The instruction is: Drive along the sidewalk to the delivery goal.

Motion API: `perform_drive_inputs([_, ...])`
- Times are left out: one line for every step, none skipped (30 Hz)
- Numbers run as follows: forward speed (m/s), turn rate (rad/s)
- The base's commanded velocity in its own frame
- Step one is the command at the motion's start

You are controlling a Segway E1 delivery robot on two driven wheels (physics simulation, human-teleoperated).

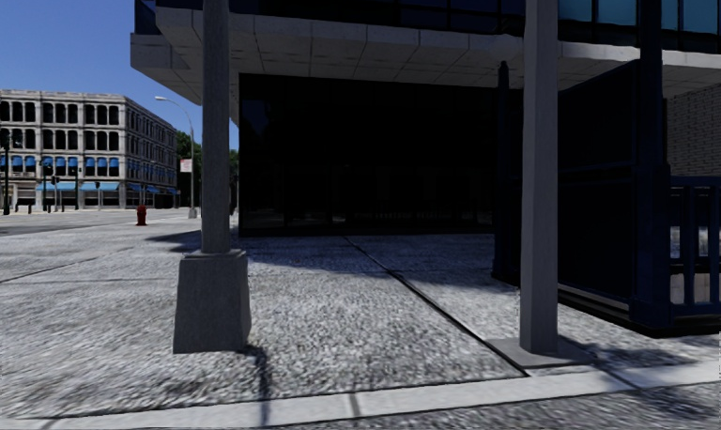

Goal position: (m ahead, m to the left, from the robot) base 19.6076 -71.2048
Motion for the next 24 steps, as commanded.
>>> perform_drive_inputs([2.00,0.00])
perform_drive_inputs([2.00,0.00])
perform_drive_inputs([2.00,0.00])
perform_drive_inputs([2.00,0.00])
perform_drive_inputs([2.00,0.00])
perform_drive_inputs([2.00,0.00])
perform_drive_inputs([2.00,0.00])
perform_drive_inputs([2.00,0.00])
perform_drive_inputs([2.00,0.00])
perform_drive_inputs([2.00,0.00])
perform_drive_inputs([2.00,0.00])
perform_drive_inputs([2.00,0.00])
perform_drive_inputs([2.00,0.00])
perform_drive_inputs([2.00,0.00])
perform_drive_inputs([1.90,0.00])
perform_drive_inputs([1.76,0.00])
perform_drive_inputs([1.76,0.00])
perform_drive_inputs([1.64,0.00])
perform_drive_inputs([1.54,0.00])
perform_drive_inputs([1.40,0.00])
perform_drive_inputs([1.30,0.00])
perform_drive_inputs([1.30,0.00])
perform_drive_inputs([1.25,0.00])
perform_drive_inputs([1.24,0.00])
